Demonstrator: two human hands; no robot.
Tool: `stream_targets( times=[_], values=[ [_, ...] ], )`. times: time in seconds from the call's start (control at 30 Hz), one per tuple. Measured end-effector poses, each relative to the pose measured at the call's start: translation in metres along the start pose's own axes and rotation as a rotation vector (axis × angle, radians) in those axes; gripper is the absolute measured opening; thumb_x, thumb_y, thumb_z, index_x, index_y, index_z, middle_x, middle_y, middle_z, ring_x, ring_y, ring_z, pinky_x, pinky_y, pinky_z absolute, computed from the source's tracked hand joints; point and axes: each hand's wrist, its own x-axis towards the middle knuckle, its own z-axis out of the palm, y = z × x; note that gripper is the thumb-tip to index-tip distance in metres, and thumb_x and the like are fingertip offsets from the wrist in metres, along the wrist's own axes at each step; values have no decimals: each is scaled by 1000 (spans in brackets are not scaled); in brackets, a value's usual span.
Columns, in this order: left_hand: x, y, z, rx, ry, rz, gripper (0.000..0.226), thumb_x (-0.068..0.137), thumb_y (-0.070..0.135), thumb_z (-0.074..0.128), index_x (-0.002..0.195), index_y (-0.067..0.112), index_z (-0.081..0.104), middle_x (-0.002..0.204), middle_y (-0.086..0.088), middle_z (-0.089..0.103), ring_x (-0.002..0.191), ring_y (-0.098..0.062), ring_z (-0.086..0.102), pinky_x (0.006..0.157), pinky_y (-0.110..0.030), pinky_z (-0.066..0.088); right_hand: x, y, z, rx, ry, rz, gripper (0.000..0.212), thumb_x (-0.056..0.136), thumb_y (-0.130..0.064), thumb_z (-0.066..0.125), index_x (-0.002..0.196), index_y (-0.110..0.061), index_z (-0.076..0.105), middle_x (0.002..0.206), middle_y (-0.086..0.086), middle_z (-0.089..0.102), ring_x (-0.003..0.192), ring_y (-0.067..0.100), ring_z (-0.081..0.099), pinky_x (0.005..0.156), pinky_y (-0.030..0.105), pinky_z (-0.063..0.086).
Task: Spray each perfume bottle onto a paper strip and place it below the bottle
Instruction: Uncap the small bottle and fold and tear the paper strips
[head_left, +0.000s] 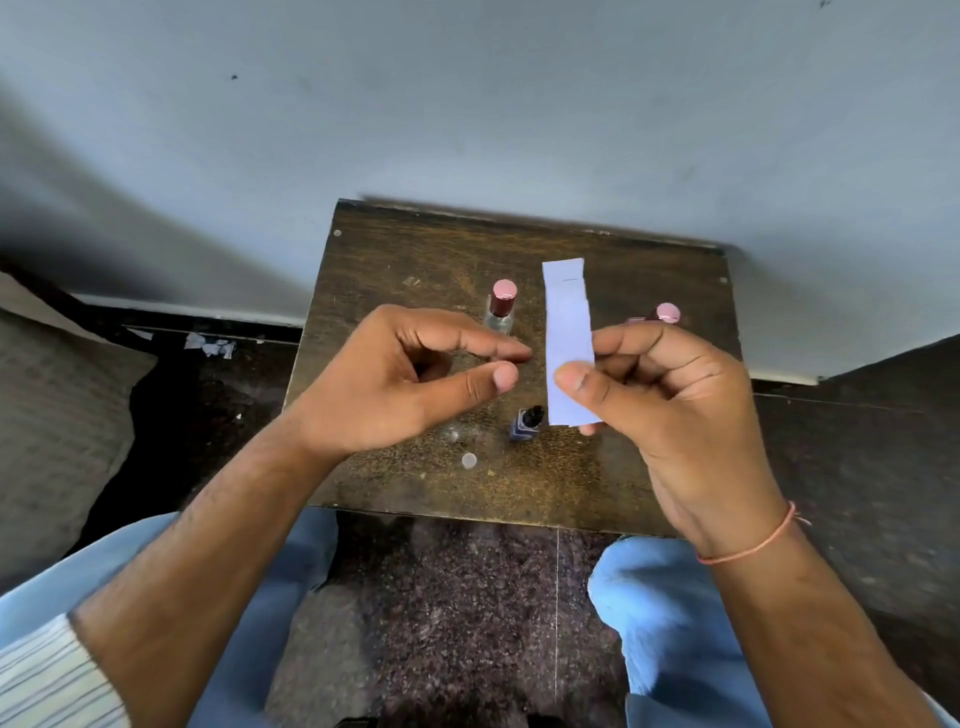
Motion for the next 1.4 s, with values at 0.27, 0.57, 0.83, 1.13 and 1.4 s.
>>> stream_targets(
  times=[0.27, 0.57, 0.83, 1.13, 1.4],
  values=[
    [-3, -2, -7, -91, -50, -99, 30, 95, 16, 77, 124, 7, 80, 117, -10, 84, 114, -42, 78, 104, -55, 61, 9, 9, 19, -23, -24, 63, 23, 75, -15, 85, 97, -10, 79, 78, 6, 82, 61, 15, 71, 55, 26, 57],
    [2, 1, -11, -187, -29, -179, 25, 96, 6, 73, 119, -1, 79, 117, -5, 84, 113, -16, 79, 99, -22, 58, 14, 12, 29, -61, -59, 49, 21, 79, -19, 84, 99, -12, 82, 81, 6, 82, 65, 16, 71, 48, 25, 56],
    [5, 3, -8, -195, 0, -193, 25, 96, 3, 73, 120, -1, 78, 118, -7, 83, 116, -20, 79, 101, -25, 58, 14, 9, 27, -91, -76, -30, 15, 81, -15, 83, 96, -18, 81, 76, -3, 80, 46, 8, 57, 40, 25, 49],
    [7, 6, 0, -225, 40, -166, 32, 92, 7, 74, 122, -2, 76, 119, -10, 83, 116, -21, 79, 101, -26, 59, 13, 12, 18, -113, -26, -111, 20, 85, -17, 86, 103, -24, 84, 77, -5, 76, 48, 7, 52, 41, 22, 44],
    [14, 15, 17, -201, -88, -93, 43, 98, -27, 50, 138, -28, 33, 69, 34, 71, 61, 23, 62, 65, 6, 45, 16, 13, 11, -41, -24, -89, 20, 87, -13, 83, 105, -21, 87, 81, 28, 70, 44, 20, 46, 42, 25, 40]
  ],
)
